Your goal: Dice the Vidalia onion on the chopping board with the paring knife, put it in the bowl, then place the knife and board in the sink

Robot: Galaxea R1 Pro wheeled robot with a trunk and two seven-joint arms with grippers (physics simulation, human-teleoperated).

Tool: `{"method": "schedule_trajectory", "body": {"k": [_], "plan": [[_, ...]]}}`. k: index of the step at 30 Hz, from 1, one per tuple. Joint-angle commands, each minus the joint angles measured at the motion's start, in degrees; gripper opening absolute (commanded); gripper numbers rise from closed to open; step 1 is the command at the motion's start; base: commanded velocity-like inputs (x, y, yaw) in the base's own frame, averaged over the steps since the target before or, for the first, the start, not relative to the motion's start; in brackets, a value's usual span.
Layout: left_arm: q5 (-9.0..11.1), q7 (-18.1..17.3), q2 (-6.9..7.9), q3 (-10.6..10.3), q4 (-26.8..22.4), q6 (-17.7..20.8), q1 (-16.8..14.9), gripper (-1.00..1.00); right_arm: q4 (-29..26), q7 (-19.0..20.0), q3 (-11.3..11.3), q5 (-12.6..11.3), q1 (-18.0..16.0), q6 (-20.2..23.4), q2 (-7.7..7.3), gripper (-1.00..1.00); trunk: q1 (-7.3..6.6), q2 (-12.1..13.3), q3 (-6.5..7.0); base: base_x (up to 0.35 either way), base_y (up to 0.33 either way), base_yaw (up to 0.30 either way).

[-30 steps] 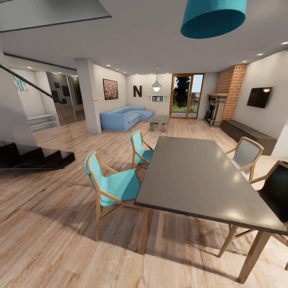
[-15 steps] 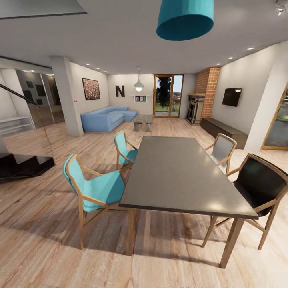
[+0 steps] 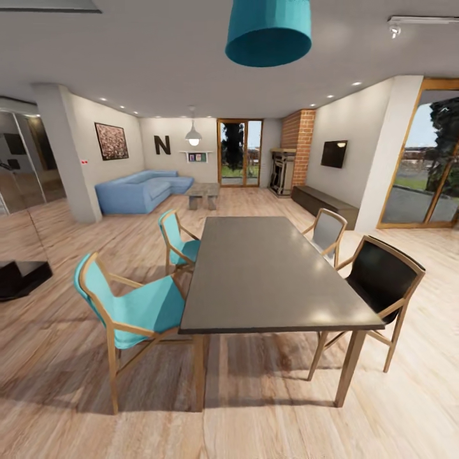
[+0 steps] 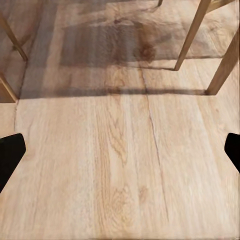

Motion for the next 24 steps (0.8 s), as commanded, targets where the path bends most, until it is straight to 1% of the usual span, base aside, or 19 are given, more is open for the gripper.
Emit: {"method": "schedule_trajectory", "body": {"k": [1,24], "plan": [[0.0,0.0,0.00,0.0,0.0,-0.2,0.0,1.00,0.0,0.0,0.0,-0.1,0.0,-0.1,0.00,1.00,0.00,0.0,-0.05,0.000,0.012,-0.278],[0.1,0.0,0.00,0.0,0.0,-0.2,0.0,1.00,0.1,0.0,0.0,-0.1,0.0,-0.1,-0.01,1.00,0.00,0.0,-0.05,0.000,0.002,-0.278]]}}
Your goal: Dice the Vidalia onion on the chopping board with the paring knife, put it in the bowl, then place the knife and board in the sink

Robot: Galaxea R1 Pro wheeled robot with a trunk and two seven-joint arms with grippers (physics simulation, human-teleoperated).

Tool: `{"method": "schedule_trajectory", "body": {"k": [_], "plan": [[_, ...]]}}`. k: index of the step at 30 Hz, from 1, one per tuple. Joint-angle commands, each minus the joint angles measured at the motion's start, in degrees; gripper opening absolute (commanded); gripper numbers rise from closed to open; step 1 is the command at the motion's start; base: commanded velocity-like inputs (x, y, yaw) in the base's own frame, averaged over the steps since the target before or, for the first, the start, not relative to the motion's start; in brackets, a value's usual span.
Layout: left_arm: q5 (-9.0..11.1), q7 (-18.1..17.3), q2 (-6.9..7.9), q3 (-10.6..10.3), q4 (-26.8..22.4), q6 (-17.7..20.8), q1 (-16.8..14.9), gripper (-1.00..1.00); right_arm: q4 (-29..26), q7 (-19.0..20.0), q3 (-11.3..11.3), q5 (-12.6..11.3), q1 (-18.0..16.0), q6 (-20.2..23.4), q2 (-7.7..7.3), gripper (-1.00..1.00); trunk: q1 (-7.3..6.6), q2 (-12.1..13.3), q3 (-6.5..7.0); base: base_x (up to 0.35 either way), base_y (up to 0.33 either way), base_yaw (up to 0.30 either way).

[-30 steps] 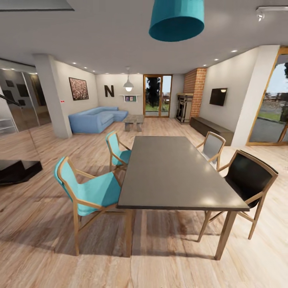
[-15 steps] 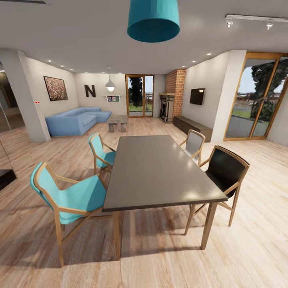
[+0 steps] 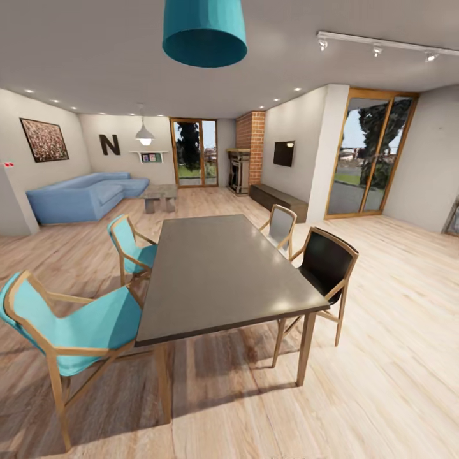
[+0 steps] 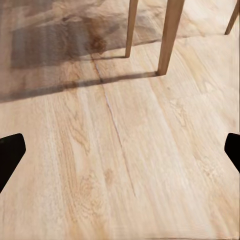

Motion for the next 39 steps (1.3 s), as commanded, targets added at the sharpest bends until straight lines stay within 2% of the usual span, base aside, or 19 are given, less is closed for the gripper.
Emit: {"method": "schedule_trajectory", "body": {"k": [1,28,39], "plan": [[0.0,0.0,0.00,0.0,0.0,-0.2,0.0,1.00,0.0,0.0,0.0,-0.1,0.0,-0.1,0.00,1.00,0.00,0.0,-0.05,0.000,0.043,-0.279],[-0.1,0.0,0.00,0.0,0.0,-0.2,0.0,1.00,0.0,0.0,0.0,-0.1,0.0,-0.1,0.00,1.00,0.00,0.0,-0.05,0.001,0.116,-0.280],[-0.1,0.0,0.00,0.0,0.0,-0.2,0.0,1.00,-0.1,0.0,0.0,-0.1,0.0,-0.1,0.00,1.00,0.00,0.0,-0.05,0.121,0.144,-0.280]]}}
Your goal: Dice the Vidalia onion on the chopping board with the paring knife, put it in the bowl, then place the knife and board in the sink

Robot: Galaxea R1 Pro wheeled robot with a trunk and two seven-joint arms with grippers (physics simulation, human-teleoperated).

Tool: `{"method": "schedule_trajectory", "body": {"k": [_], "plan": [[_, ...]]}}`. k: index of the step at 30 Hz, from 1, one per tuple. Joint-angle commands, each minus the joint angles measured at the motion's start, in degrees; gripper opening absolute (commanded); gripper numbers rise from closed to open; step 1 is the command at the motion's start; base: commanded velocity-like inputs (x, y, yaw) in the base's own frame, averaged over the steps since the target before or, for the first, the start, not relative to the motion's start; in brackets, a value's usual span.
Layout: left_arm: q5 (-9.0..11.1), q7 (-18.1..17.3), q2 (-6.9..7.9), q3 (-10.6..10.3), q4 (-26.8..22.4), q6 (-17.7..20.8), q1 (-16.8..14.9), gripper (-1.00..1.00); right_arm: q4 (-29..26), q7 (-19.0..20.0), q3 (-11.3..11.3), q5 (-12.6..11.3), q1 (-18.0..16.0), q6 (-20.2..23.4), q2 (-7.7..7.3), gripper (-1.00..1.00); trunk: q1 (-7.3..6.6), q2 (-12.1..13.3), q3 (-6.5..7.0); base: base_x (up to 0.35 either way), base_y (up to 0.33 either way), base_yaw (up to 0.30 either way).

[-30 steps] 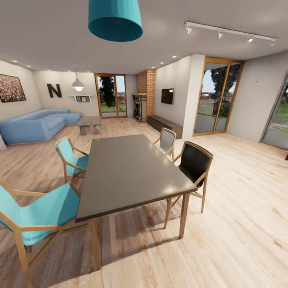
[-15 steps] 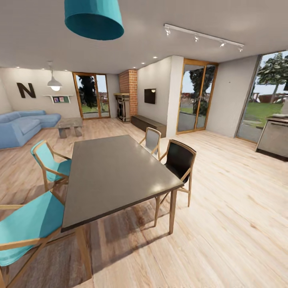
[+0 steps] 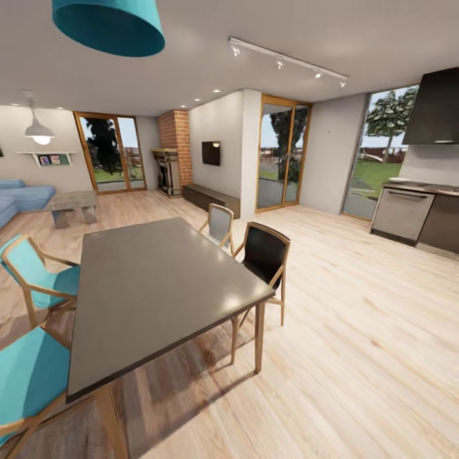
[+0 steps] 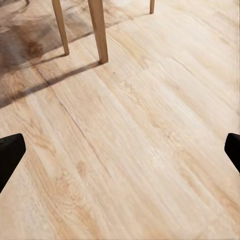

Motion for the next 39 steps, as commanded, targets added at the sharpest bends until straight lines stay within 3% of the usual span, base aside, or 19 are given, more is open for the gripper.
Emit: {"method": "schedule_trajectory", "body": {"k": [1,39], "plan": [[0.0,0.0,0.00,0.0,0.0,-0.1,0.0,1.00,0.0,0.0,0.0,-0.1,0.0,-0.1,0.00,1.00,0.02,0.0,-0.05,0.168,0.143,-0.280],[0.0,0.0,0.00,0.0,0.0,-0.1,-0.1,1.00,0.0,0.0,0.0,-0.1,0.0,-0.1,0.01,1.00,0.02,0.0,-0.05,0.169,0.072,-0.280]]}}
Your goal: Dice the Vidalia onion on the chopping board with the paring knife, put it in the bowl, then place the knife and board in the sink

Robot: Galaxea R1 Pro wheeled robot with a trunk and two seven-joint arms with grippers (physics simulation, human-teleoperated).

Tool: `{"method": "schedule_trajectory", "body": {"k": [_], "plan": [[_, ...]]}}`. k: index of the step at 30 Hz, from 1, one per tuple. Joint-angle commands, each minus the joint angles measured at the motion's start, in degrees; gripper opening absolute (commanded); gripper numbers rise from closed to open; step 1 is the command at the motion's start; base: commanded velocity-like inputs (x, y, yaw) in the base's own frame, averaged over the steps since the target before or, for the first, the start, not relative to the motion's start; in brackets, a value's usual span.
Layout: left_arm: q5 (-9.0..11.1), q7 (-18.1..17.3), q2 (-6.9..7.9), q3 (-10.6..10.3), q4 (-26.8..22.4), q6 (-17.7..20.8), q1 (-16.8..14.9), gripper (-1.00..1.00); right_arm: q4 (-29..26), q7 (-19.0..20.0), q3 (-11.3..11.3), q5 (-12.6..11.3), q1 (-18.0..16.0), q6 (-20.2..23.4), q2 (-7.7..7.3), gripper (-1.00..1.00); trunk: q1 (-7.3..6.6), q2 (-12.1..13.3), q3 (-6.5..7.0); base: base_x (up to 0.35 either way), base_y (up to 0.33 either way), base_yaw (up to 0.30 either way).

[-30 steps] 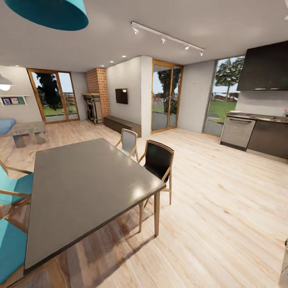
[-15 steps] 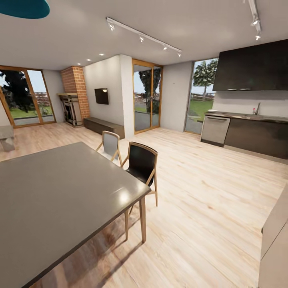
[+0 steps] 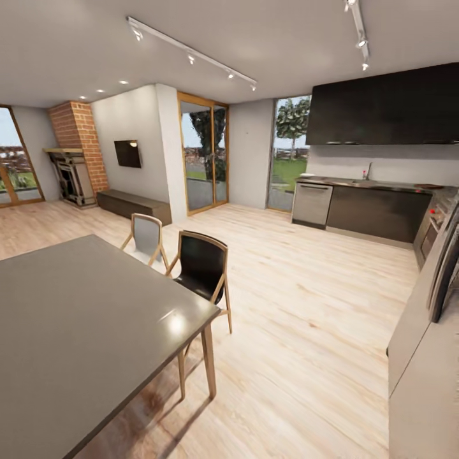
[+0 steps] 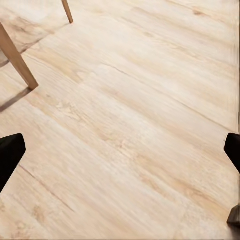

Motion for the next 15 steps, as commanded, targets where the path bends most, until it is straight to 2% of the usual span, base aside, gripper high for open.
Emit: {"method": "schedule_trajectory", "body": {"k": [1,6,15], "plan": [[0.0,0.0,0.00,0.0,0.0,-0.2,0.0,1.00,0.0,0.0,0.0,-0.1,0.0,-0.1,0.00,1.00,0.02,0.0,-0.05,0.155,0.114,-0.280],[0.0,0.0,0.00,0.0,0.0,-0.2,0.0,1.00,0.0,0.0,0.0,-0.1,0.0,-0.1,0.06,1.00,0.02,0.0,-0.05,0.168,0.081,-0.280],[0.0,0.0,0.00,0.0,0.0,-0.2,0.0,1.00,0.0,0.0,0.0,-0.1,0.0,-0.1,0.05,1.00,0.02,0.0,-0.05,0.204,0.007,-0.280]]}}
